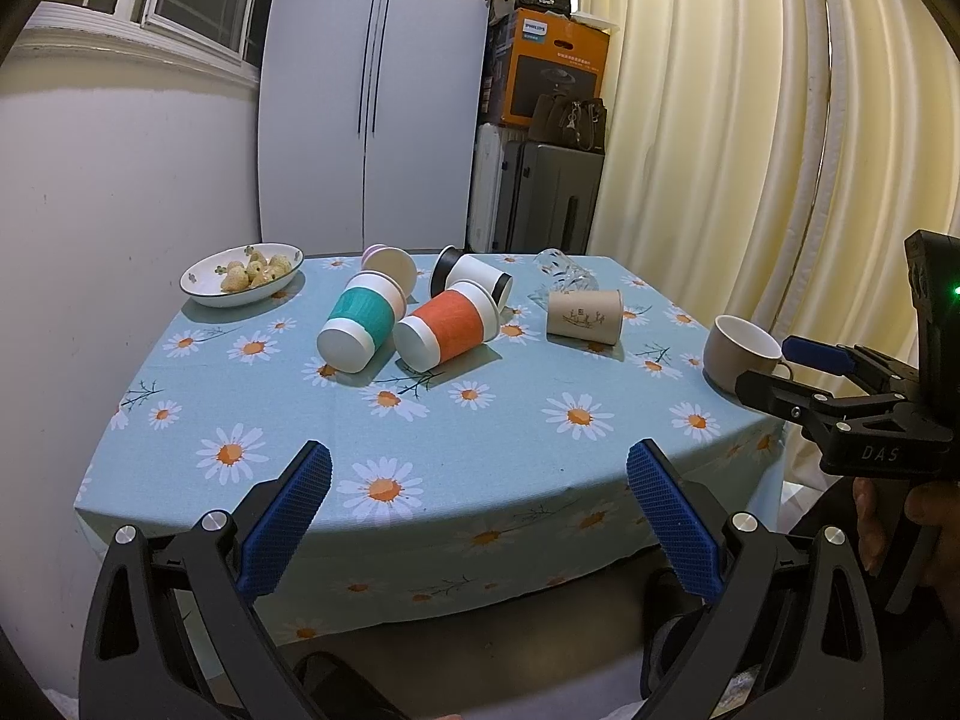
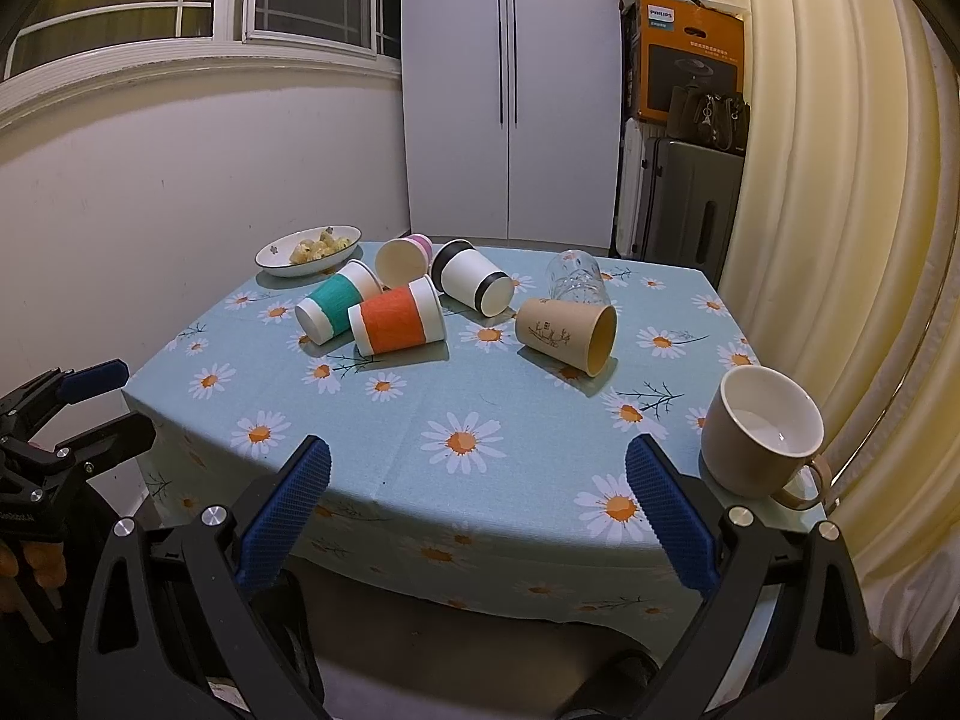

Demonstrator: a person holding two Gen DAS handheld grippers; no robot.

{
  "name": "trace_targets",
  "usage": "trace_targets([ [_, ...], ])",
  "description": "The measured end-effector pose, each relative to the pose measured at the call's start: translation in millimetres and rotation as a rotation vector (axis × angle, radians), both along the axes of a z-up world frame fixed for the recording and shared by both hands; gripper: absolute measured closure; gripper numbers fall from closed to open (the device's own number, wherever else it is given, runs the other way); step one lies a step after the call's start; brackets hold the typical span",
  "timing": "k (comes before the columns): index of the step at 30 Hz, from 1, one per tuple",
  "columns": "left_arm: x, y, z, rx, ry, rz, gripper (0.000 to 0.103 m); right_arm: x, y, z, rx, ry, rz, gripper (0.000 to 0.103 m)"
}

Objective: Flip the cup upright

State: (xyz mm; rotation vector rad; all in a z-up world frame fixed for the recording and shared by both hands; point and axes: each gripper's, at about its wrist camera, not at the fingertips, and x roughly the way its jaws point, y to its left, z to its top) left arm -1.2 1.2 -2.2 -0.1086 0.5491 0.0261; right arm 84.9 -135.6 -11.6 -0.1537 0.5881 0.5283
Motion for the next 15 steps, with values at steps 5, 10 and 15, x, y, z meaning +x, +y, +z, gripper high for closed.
trace_targets([
  [5,0.2,-0.4,0.3,0.001,0.001,0.000,0.007,-0.2,-0.2,-0.3,-0.001,0.000,0.000,0.005],
  [10,0.3,-0.5,0.1,0.000,0.001,0.001,0.007,-0.5,-0.2,-0.5,-0.003,0.001,0.000,0.005],
  [15,0.6,-1.2,0.0,0.001,0.001,0.001,0.007,-0.5,-1.1,-2.7,-0.004,0.000,0.000,0.005],
])
